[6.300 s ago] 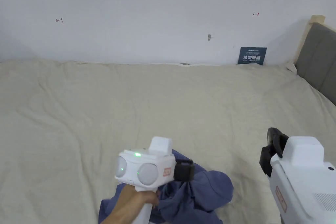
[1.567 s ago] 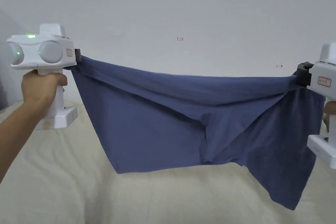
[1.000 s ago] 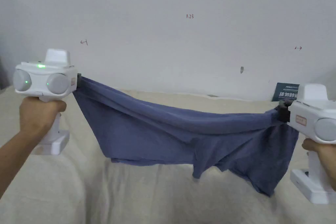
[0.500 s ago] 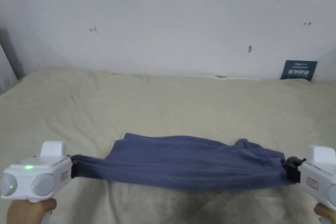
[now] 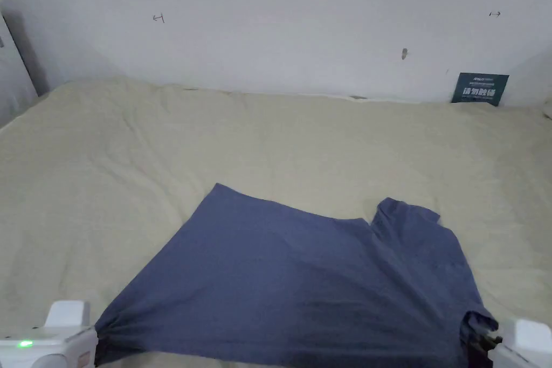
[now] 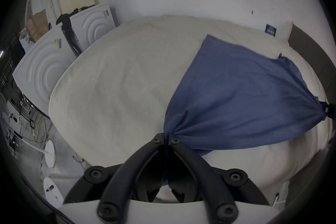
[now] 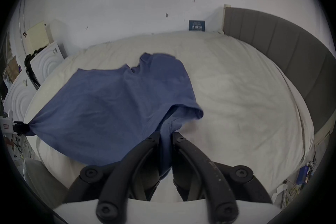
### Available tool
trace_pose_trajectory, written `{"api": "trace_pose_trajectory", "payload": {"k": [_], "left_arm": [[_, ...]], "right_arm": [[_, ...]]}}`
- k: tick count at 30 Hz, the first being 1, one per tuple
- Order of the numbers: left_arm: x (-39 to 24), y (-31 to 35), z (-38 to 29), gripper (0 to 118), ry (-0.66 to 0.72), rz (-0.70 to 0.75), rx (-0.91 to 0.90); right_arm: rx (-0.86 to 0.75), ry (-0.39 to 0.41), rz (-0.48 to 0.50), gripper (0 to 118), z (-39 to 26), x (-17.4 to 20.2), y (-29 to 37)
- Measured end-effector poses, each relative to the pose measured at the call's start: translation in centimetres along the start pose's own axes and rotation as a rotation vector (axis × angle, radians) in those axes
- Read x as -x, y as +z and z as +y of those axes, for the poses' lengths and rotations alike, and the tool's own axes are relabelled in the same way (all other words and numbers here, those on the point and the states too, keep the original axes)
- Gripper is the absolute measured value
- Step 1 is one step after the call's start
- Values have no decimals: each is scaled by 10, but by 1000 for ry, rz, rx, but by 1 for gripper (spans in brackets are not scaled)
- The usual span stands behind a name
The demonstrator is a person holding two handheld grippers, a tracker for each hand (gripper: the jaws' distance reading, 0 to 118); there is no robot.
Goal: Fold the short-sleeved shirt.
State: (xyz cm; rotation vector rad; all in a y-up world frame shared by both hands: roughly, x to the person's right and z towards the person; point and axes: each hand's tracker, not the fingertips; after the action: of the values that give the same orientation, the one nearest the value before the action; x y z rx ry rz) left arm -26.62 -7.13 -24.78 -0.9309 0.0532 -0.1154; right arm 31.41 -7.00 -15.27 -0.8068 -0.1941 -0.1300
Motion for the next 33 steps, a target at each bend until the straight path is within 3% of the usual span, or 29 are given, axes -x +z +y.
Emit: {"api": "trace_pose_trajectory", "payload": {"k": [5,13,15,17,19,20,21,23,24,27,33], "left_arm": [[-1,-16,-24,3,-10,14,120],[-12,-38,-31,6,-28,32,179],[-13,-34,-28,21,-20,41,174],[-12,-28,-18,73,0,70,161],[-10,-13,-4,112,55,31,105],[-10,-2,7,114,89,-23,59],[-11,10,19,112,120,-53,8],[-16,35,41,112,144,-91,-101],[-20,48,52,112,148,-105,-162],[-37,89,78,112,159,-128,-362],[-69,136,100,111,162,-148,-670]], "right_arm": [[134,-14,-10,13,-37,-2,-12],[179,-27,-51,18,-51,3,-24],[176,-28,-67,32,-51,2,-25],[140,-11,-69,54,-38,16,-4],[47,12,-74,97,-26,17,7],[4,20,-77,109,-7,13,11],[-54,22,-84,114,2,14,18],[-177,25,-71,113,19,14,34],[-227,29,-75,113,42,38,65],[-367,58,-90,113,68,50,93],[-563,87,-119,113,86,69,128]]}}
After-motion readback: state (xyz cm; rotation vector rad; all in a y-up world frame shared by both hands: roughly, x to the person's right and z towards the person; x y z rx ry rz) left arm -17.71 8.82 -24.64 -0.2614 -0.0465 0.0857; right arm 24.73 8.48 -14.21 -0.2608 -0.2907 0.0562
